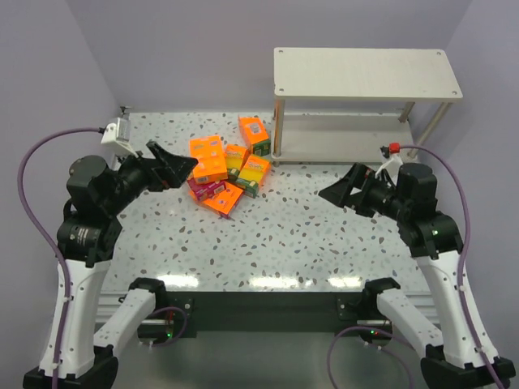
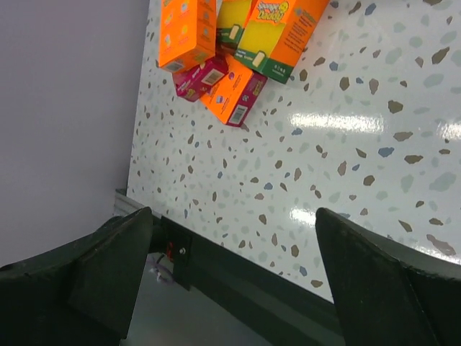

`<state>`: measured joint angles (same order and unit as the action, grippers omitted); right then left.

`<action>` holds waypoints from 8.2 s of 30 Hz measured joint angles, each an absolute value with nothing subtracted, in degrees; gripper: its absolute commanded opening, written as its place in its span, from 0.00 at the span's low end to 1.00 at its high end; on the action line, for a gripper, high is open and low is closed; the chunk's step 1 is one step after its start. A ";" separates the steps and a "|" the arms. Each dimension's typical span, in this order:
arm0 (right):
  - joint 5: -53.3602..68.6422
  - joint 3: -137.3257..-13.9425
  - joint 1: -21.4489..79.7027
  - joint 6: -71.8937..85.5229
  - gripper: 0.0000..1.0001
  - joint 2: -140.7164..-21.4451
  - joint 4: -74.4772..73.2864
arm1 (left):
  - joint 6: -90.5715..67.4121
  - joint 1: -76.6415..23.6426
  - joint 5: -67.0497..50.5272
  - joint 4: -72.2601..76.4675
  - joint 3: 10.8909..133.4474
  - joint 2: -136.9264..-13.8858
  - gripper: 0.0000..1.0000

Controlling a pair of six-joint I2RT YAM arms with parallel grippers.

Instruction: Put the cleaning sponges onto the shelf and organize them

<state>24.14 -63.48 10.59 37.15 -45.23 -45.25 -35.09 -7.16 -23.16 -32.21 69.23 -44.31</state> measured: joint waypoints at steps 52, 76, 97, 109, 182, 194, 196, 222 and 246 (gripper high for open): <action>7.42 -63.72 47.24 39.46 0.92 -67.46 -35.81 | -24.93 4.73 -31.92 1.58 74.19 -106.02 0.73; 7.42 -63.51 47.24 38.72 0.94 -67.46 -36.42 | -26.02 6.13 -44.75 6.85 77.17 -111.66 0.61; 7.44 -63.37 47.24 37.87 0.94 -67.83 -36.45 | -24.18 4.69 -45.08 1.08 84.03 -117.47 0.47; 7.42 -63.31 47.24 37.91 0.94 -67.99 -36.45 | -25.89 4.01 -51.55 2.07 84.12 -117.64 0.00; 20.64 -66.37 38.87 51.40 0.88 -75.09 -54.98 | -14.55 -107.55 81.28 5.85 44.07 -88.12 0.00; 30.22 -57.49 38.87 50.04 0.93 -72.18 -51.59 | -75.55 -111.33 83.72 -66.63 67.18 -110.17 0.00; 30.76 -56.01 38.87 48.86 0.98 -72.05 -51.18 | -78.61 -111.37 83.77 -69.58 67.20 -110.17 0.00; 34.74 -55.35 49.58 51.66 0.98 -88.68 -29.28 | -86.48 -111.42 83.85 -75.09 68.60 -111.33 0.00; 36.32 -58.54 52.97 56.95 0.16 -91.00 -25.02 | -87.18 -111.50 83.99 -75.37 66.94 -107.68 1.00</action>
